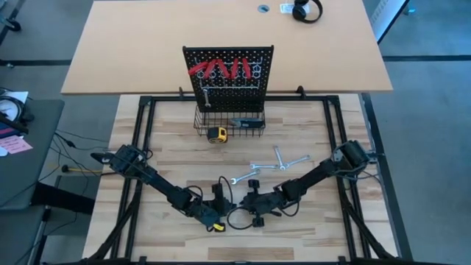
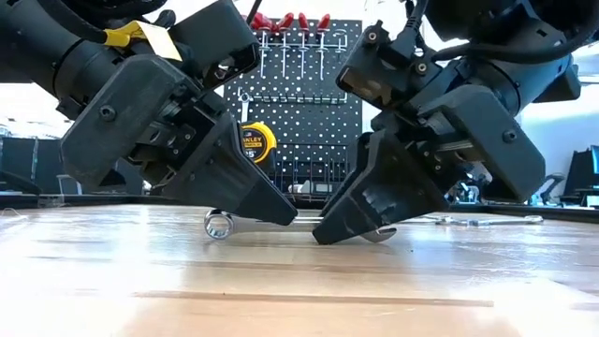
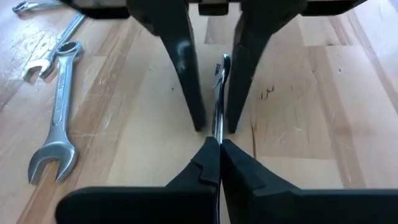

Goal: Hang tools onto peg board
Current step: Hang the wrench into the pegboard

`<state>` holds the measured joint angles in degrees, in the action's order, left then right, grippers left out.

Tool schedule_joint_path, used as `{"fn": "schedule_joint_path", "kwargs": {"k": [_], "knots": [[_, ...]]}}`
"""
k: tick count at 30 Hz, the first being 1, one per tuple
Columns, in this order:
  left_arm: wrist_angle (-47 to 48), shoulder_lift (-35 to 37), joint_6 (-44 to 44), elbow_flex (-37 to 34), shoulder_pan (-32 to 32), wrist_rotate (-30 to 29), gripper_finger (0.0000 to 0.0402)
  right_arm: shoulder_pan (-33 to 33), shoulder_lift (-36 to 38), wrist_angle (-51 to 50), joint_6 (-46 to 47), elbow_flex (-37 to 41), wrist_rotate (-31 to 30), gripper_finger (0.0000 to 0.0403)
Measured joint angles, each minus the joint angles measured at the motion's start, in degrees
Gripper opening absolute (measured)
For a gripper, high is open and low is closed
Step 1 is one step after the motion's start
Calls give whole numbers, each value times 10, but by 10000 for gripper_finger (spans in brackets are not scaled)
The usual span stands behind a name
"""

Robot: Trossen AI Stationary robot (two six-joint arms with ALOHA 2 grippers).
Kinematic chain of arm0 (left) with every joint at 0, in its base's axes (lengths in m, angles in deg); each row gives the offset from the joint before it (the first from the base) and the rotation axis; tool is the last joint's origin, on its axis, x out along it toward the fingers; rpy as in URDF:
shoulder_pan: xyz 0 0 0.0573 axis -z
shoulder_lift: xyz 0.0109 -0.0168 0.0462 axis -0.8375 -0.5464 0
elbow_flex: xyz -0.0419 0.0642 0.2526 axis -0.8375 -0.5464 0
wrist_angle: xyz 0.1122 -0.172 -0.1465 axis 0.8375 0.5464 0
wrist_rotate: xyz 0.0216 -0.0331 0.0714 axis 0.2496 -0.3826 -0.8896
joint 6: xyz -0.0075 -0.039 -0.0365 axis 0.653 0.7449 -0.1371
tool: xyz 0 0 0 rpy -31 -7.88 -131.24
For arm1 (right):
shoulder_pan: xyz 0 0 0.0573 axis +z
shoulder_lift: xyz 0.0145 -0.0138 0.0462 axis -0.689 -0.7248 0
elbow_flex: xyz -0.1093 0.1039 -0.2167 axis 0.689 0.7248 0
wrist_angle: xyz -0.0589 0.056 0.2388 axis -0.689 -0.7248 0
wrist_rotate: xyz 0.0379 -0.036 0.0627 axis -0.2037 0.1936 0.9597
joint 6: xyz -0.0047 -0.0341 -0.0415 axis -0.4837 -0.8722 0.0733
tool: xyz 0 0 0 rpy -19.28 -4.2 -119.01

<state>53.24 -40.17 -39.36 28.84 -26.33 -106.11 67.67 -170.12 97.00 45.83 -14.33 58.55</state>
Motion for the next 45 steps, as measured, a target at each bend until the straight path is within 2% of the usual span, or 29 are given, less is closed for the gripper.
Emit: {"fn": "schedule_joint_path", "kwargs": {"k": [4, 6, 9, 13, 17, 20, 22, 25, 30, 34, 39, 45], "knots": [[3, 5, -18, 7, 0, -2, 1, -3, -4, -12, 3, -1, 5, 21], [6, 21, -29, 8, 3, -3, 1, -4, -3, -16, 6, -1, 5, 20], [65, 59, -33, 9, 11, -19, 11, -4, -4, -11, 12, -1, -8, 20], [168, 120, 8, -3, 41, -106, 32, -4, -4, -8, 13, 1, -31, 20], [179, 157, 65, -41, 84, -201, 44, 13, 18, 16, -2, 23, -104, 20], [119, 157, 99, -73, 104, -251, 47, 38, 48, 16, -43, 25, -226, 20], [64, 156, 136, -95, 106, -255, 48, 59, 64, 27, -94, 24, -319, 20], [-41, 156, 166, -135, 90, -223, 50, 85, 66, 68, -198, 24, -427, 20], [-257, 156, 112, -198, 55, -159, 86, 98, 49, 186, -391, 22, -537, 20], [-348, 157, 55, -210, 25, -140, 137, 89, 30, 263, -493, 20, -548, 20], [-346, 156, 2, -193, -8, -119, 191, 66, 30, 277, -543, 3, -548, 20], [-374, 157, -53, -167, -38, -142, 202, 50, 30, 281, -565, -13, -542, 20]]}}
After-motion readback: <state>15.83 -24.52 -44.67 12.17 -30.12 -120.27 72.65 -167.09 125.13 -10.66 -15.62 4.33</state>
